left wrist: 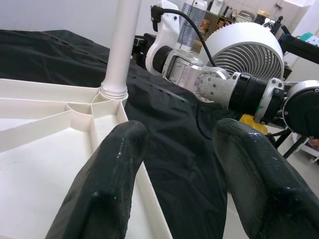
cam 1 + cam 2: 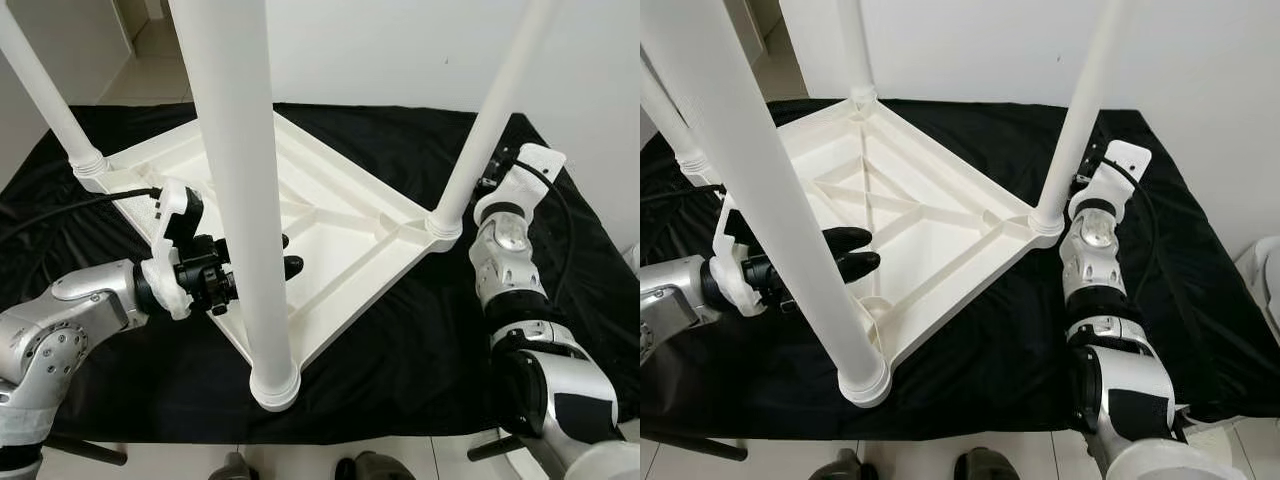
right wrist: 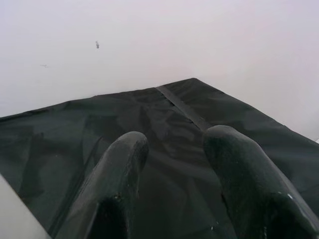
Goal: Building children table
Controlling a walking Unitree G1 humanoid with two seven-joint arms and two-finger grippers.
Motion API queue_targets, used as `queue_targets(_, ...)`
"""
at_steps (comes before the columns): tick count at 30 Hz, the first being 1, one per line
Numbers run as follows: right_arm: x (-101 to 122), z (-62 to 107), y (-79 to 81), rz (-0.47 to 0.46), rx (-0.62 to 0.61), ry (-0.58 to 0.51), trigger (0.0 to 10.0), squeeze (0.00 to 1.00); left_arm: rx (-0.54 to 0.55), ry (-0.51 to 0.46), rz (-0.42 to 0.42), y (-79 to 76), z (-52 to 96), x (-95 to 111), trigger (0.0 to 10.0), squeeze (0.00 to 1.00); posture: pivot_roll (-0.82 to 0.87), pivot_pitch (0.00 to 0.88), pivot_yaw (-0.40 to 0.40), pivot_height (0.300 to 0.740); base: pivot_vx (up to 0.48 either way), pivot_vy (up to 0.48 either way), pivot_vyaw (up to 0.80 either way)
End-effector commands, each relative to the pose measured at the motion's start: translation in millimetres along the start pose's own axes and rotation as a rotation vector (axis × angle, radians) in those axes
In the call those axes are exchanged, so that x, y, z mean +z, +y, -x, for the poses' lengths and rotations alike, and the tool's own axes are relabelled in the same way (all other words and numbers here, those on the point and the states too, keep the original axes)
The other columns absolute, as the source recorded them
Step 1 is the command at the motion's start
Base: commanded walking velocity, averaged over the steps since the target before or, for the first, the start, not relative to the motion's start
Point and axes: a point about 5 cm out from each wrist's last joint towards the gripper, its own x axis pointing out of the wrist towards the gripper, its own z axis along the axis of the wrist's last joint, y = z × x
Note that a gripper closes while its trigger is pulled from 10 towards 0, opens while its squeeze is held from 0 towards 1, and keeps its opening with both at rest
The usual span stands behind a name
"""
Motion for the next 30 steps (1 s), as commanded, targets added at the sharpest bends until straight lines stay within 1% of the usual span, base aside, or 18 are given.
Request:
queue_targets(1,5,-1.0,12.8,0.008,0.038,-0.011,10.0,0.0,-0.142,0.006,0.001,-8.1,-2.0,2,10.0,0.0,0.05,0.074,0.033,0.74,0.0,0.0,0.0)
queue_targets(5,14,-2.3,11.5,-0.006,-0.021,-0.077,10.0,0.0,-0.155,0.0,0.01,-10.5,-5.3,2,10.0,0.0,0.05,0.074,0.029,0.74,0.0,0.0,0.0)
queue_targets(7,17,3.4,1.2,-0.018,-0.097,-0.159,10.0,0.0,-0.16,-0.005,0.021,-11.9,-7.7,1,10.0,0.0,0.05,0.075,0.028,0.74,0.0,0.0,0.0)
queue_targets(8,17,3.4,1.2,-0.018,-0.097,-0.159,10.0,0.0,-0.16,-0.005,0.021,-11.9,-7.7,1,10.0,0.0,0.05,0.075,0.028,0.74,0.0,0.0,0.0)
queue_targets(9,15,8.3,-5.7,-0.012,-0.14,-0.178,10.0,0.0,-0.154,-0.004,0.021,-11.6,-8.3,0,10.0,0.0,0.05,0.075,0.025,0.74,0.0,0.0,0.0)
queue_targets(11,15,8.3,-5.7,-0.012,-0.14,-0.178,10.0,0.0,-0.154,-0.004,0.021,-11.6,-8.3,0,10.0,0.0,0.05,0.075,0.025,0.74,0.0,0.0,0.0)
queue_targets(13,7,24.7,-18.7,0.005,-0.199,-0.228,10.0,0.0,-0.146,-0.013,0.031,-10.7,-9.3,-1,10.0,0.0,0.04,0.079,0.025,0.74,0.0,0.0,0.0)
queue_targets(14,7,24.7,-18.7,0.005,-0.199,-0.228,10.0,0.0,-0.146,-0.013,0.031,-10.7,-9.3,-1,10.0,0.0,0.04,0.079,0.025,0.74,0.0,0.0,0.0)
queue_targets(15,3,35.8,-27.0,0.03,-0.242,-0.25,10.0,0.0,-0.132,-0.02,0.03,-8.7,-10.0,0,10.0,0.0,0.04,0.081,0.022,0.74,0.0,0.0,0.0)
queue_targets(17,3,35.8,-27.0,0.03,-0.242,-0.25,10.0,0.0,-0.132,-0.02,0.03,-8.7,-10.0,0,10.0,0.0,0.04,0.081,0.022,0.74,0.0,0.0,0.0)
queue_targets(19,-8,66.8,-43.3,0.038,-0.317,-0.267,10.0,0.0,-0.056,-0.014,0.001,5.3,-8.2,-3,10.0,0.0,0.05,0.075,0.024,0.74,0.0,0.0,0.0)
queue_targets(20,-10,74.4,-46.5,0.034,-0.332,-0.268,10.0,0.0,-0.033,-0.008,-0.009,9.3,-7.0,-4,10.0,0.0,0.05,0.073,0.027,0.74,0.0,0.0,0.0)
queue_targets(21,-10,74.4,-46.5,0.034,-0.332,-0.268,10.0,0.0,-0.033,-0.008,-0.009,9.3,-7.0,-4,10.0,0.0,0.05,0.073,0.027,0.74,0.0,0.0,0.0)
queue_targets(22,-14,86.7,-46.8,0.032,-0.325,-0.265,10.0,0.0,-0.01,0.006,-0.02,15.0,-4.2,-7,10.0,0.0,0.04,0.07,0.029,0.74,0.0,0.0,0.0)
queue_targets(23,-14,86.7,-46.8,0.032,-0.325,-0.265,10.0,0.0,-0.01,0.006,-0.02,15.0,-4.2,-7,10.0,0.0,0.04,0.07,0.029,0.74,0.0,0.0,0.0)
queue_targets(26,-23,124.3,-39.7,0.028,-0.271,-0.253,10.0,0.0,0.062,0.03,-0.044,36.3,6.0,-10,10.0,0.0,0.04,0.061,0.03,0.74,0.0,0.0,0.0)
queue_targets(27,-23,124.3,-39.7,0.028,-0.271,-0.253,10.0,0.0,0.062,0.03,-0.044,36.3,6.0,-10,10.0,0.0,0.04,0.061,0.03,0.74,0.0,0.0,0.0)
queue_targets(30,-26,135.6,-39.3,0.032,-0.258,-0.238,10.0,0.0,0.102,0.029,-0.054,44.9,7.9,-10,10.0,0.0,0.03,0.058,0.029,0.74,0.0,0.0,0.0)
